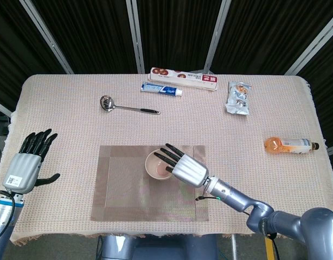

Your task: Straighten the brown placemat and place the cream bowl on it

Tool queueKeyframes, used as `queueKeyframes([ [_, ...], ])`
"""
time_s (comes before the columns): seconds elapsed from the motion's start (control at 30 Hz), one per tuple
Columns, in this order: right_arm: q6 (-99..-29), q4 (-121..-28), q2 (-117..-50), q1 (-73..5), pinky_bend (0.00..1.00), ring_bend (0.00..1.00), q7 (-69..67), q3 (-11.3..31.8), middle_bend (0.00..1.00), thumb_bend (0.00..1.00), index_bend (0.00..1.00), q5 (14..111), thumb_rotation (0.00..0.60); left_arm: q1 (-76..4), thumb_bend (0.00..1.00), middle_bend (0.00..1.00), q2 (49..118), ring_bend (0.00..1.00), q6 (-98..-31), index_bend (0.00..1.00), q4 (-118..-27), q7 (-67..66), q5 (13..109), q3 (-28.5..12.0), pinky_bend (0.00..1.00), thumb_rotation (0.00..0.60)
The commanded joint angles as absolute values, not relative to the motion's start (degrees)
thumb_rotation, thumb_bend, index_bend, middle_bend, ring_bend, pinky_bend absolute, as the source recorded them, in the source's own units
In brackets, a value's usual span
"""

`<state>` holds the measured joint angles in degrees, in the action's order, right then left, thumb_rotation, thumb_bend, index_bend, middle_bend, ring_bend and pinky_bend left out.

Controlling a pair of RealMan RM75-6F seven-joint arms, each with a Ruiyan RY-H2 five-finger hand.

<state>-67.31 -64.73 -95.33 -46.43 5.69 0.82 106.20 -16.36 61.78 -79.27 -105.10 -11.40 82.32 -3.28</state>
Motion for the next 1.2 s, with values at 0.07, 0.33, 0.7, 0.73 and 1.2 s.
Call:
queueKeyframes([
  [0.07,-66.23,-64.2,-97.88,-47.45,0.0,0.0,7.87,0.2,0.0,0.47,0.76,107.12,0.6,-16.31,0.0,0.0,61.77,0.0,-79.15,0.0,-104.99,-11.22,82.15,-3.42,0.0,0.6],
  [0.33,-64.96,-63.02,-100.63,-47.14,0.0,0.0,10.5,-0.59,0.0,0.46,0.75,106.24,0.6,-16.19,0.0,0.0,61.6,0.0,-78.9,0.0,-104.95,-10.74,82.28,-3.6,0.0,0.6],
  [0.7,-64.23,-67.0,-99.56,-45.33,0.0,0.0,12.33,-0.94,0.0,0.02,0.0,103.34,0.6,-15.89,0.0,0.0,61.35,0.0,-78.74,0.0,-105.45,-10.38,83.12,-3.38,0.0,0.6],
  [0.73,-64.42,-67.96,-98.98,-45.07,0.0,0.0,12.88,-0.89,0.0,0.01,0.0,103.14,0.6,-15.86,0.0,0.0,61.32,0.0,-78.75,0.0,-105.5,-10.36,83.21,-3.35,0.0,0.6],
  [1.2,-78.69,-84.02,-79.06,-34.68,0.0,0.0,17.65,-4.27,0.0,0.0,0.0,103.83,0.6,-13.3,0.0,0.0,60.63,0.0,-81.94,0.0,-106.6,-10.94,85.9,-1.88,0.0,0.6],
])
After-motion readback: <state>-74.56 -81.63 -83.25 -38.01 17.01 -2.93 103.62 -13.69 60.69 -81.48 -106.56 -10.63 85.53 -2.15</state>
